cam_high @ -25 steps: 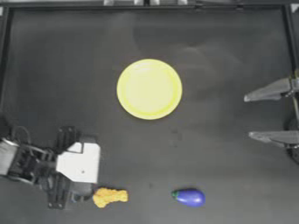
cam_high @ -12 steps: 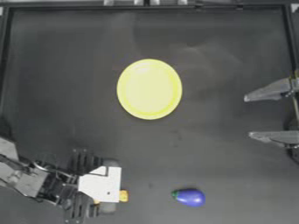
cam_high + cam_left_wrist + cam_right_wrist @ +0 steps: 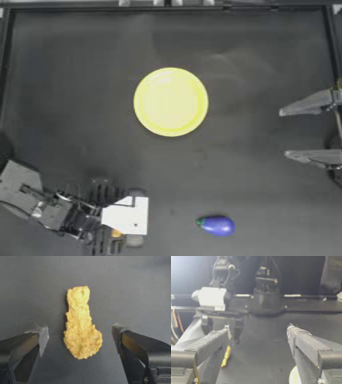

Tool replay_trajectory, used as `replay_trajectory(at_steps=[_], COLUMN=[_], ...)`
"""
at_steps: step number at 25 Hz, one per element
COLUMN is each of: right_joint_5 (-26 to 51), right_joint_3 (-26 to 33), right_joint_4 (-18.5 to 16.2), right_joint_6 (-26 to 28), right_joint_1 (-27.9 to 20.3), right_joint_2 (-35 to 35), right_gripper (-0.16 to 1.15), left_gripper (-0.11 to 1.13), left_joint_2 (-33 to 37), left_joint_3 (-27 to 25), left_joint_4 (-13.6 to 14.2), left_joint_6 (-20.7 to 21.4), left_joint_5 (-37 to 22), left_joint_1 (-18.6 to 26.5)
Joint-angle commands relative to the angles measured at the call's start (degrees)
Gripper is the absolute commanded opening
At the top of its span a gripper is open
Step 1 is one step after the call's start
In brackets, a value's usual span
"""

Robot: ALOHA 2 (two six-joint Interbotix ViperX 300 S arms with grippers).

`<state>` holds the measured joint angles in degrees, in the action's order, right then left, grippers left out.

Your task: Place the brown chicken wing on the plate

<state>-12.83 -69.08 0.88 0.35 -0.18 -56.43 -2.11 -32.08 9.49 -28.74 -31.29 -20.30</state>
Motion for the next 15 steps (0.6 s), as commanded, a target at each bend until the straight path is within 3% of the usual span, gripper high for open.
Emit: replay_trajectory(at_steps=[1,15], right_joint_5=[-0.62,-1.23], right_joint_3=[0.79,0.53], right_joint_4=[0.18,0.18], right_joint_6=[0.09,0.09], right_joint_1=[0.0,0.0], right_joint_2=[0.44,0.44], right_gripper=[0.98,0.98], left_gripper=[1.03,1.02], left_joint_2=[0.09,-4.31], left_joint_3=[0.53,-0.18], left_joint_4=[-0.79,-1.58], left_joint_6=[0.09,0.09], left_joint_5=[0.79,0.97], left_joint_1=[0.0,0.7])
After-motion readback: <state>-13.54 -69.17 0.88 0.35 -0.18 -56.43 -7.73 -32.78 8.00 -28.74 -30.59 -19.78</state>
